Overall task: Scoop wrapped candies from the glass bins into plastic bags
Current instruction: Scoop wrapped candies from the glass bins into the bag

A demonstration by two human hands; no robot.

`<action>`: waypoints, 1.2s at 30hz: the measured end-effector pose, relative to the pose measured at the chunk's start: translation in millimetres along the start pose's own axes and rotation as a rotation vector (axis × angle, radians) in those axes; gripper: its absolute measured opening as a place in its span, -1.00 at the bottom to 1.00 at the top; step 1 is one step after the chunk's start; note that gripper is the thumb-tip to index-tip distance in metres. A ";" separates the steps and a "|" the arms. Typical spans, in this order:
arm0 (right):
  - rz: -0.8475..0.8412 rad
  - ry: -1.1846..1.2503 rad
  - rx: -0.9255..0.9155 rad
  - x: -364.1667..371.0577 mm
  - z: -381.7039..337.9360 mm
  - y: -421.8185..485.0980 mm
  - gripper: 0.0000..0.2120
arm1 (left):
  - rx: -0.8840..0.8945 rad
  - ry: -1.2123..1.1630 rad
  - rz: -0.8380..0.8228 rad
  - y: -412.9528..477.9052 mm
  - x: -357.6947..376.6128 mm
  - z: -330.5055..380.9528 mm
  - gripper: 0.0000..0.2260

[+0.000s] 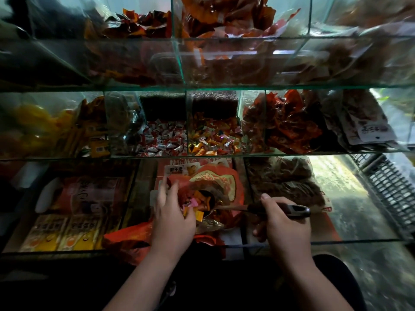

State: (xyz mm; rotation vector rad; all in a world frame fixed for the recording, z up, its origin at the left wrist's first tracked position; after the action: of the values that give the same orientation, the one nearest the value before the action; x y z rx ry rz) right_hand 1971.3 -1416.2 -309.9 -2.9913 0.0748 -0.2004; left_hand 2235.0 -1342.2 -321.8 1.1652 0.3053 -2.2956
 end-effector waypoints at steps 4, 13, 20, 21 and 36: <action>0.005 -0.032 -0.091 -10.6 -24.1 -10.4 -0.70 | 0.314 0.106 0.149 -11.3 -8.0 41.5 -0.58; 0.024 -0.019 -0.139 -16.3 -72.1 -33.4 -0.55 | 0.247 0.354 -0.349 9.4 51.5 53.2 -0.50; 0.034 -0.013 -0.106 -23.6 -87.7 -42.9 -0.66 | 0.147 0.335 -0.280 10.5 52.8 47.2 -0.42; 0.034 -0.011 -0.104 -24.1 -89.2 -43.5 -0.65 | 0.144 0.339 -0.271 10.4 53.1 47.6 -0.41; 0.015 0.191 -0.242 -29.6 -121.8 -45.4 -0.67 | 0.345 0.155 -0.005 17.9 7.0 96.7 -0.45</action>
State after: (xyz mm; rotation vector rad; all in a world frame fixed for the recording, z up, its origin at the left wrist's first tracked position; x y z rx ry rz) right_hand 1927.2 -1386.4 -187.6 -3.2003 0.1516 -0.5097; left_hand 2176.3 -1401.0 -268.6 1.5161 -0.0370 -2.3262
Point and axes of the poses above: each hand's wrist, its own y-axis towards the middle knuckle, its own x-axis out of the palm, z = x × y, the point moved 9 cm from there along y, towards the middle knuckle, and after that the axes turned 11 degrees about y, right-handed, at the moved point
